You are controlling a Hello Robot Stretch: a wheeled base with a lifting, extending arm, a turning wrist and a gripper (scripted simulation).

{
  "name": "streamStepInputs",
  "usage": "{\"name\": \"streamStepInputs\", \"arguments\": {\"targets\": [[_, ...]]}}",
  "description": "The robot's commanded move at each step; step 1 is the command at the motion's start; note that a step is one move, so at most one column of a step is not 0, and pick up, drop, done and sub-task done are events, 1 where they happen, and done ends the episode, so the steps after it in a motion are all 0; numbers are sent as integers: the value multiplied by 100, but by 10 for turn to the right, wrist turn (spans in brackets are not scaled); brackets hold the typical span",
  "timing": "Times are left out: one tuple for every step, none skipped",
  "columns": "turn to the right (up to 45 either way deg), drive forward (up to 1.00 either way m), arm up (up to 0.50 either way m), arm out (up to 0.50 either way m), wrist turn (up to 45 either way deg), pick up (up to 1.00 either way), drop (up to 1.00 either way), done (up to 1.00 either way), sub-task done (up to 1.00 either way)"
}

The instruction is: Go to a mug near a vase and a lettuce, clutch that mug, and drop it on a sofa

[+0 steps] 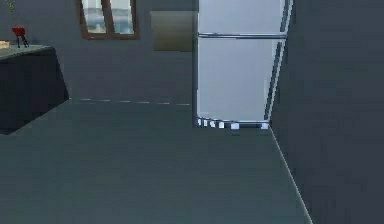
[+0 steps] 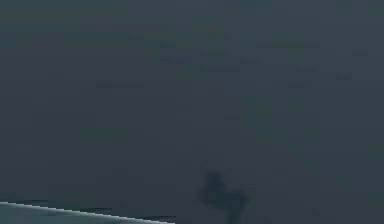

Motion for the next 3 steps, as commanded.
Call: {"name": "streamStepInputs", "arguments": {"targets": [[0,30,0,0,0,0,0,0,0],[-330,0,0,0,0,0,0,0,0],[0,30,0,0,0,0,0,0,0]]}}
